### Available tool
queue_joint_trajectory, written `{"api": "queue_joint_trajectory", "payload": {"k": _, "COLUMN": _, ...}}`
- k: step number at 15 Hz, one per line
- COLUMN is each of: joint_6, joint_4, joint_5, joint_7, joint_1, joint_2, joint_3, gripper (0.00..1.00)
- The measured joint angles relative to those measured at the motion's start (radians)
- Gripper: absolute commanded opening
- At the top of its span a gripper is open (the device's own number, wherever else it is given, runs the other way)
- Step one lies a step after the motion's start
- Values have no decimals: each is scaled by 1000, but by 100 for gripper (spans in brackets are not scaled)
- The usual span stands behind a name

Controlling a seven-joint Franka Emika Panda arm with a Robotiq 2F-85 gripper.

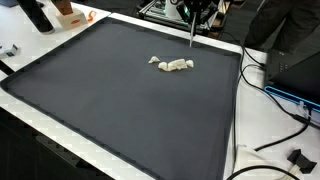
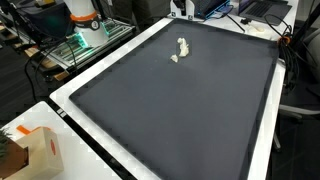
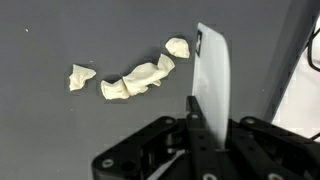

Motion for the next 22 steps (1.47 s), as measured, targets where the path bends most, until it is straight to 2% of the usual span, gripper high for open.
{"api": "queue_joint_trajectory", "payload": {"k": 16, "joint_6": 27, "joint_4": -80, "joint_5": 617, "joint_7": -605, "joint_1": -42, "joint_2": 4, "joint_3": -94, "gripper": 1}}
{"api": "queue_joint_trajectory", "payload": {"k": 22, "joint_6": 29, "joint_4": -97, "joint_5": 797, "joint_7": -775, "joint_1": -70, "joint_2": 15, "joint_3": -108, "gripper": 1}}
